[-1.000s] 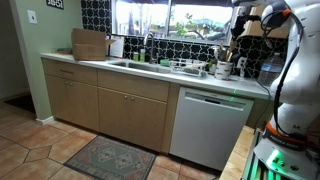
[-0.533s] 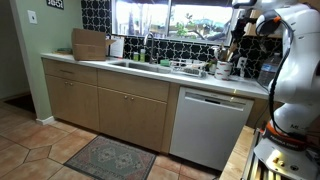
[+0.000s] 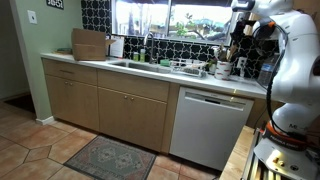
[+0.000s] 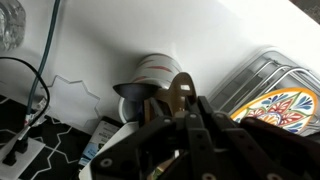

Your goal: Slide the wooden spoon forward, pick up the wooden spoon and put it in the utensil holder

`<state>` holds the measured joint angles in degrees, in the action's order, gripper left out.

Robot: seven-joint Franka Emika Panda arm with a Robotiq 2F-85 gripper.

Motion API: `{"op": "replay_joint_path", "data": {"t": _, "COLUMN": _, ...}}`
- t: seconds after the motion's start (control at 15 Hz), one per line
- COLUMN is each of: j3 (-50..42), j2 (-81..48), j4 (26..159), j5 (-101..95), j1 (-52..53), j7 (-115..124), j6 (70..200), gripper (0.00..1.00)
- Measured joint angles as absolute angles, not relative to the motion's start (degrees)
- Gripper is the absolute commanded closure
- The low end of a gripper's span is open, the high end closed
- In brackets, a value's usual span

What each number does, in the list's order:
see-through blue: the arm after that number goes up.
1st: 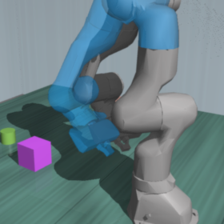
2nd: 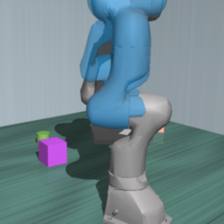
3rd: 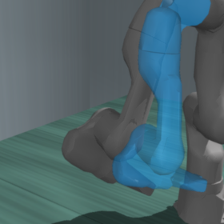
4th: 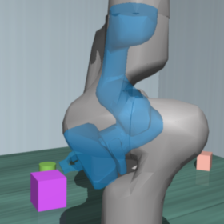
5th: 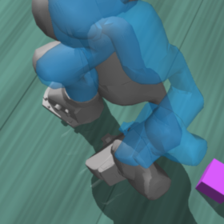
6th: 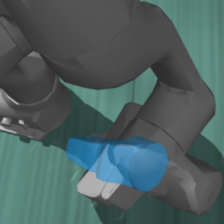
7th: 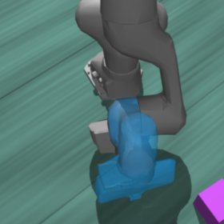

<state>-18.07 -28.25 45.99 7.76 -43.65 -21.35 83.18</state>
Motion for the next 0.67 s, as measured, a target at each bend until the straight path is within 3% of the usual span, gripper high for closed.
{"op": "replay_joint_path", "data": {"t": 0.2, "j3": -18.2, "j2": -29.6, "j4": 44.6, "j5": 7.7, "j1": -43.6, "j7": -19.4, "j6": 83.2, "gripper": 0.97}}
{"op": "replay_joint_path", "data": {"t": 0.27, "j3": -18.2, "j2": -30.0, "j4": 44.2, "j5": 7.6, "j1": -43.6, "j7": -19.0, "j6": 83.2, "gripper": 0.69}}
{"op": "replay_joint_path", "data": {"t": 0.33, "j3": -18.3, "j2": -30.3, "j4": 43.9, "j5": 7.6, "j1": -43.5, "j7": -18.6, "j6": 83.2, "gripper": 0.68}}
{"op": "replay_joint_path", "data": {"t": 0.67, "j3": -19.1, "j2": -30.4, "j4": 41.7, "j5": 5.8, "j1": -43.4, "j7": -18.1, "j6": 84.1, "gripper": 0.33}}
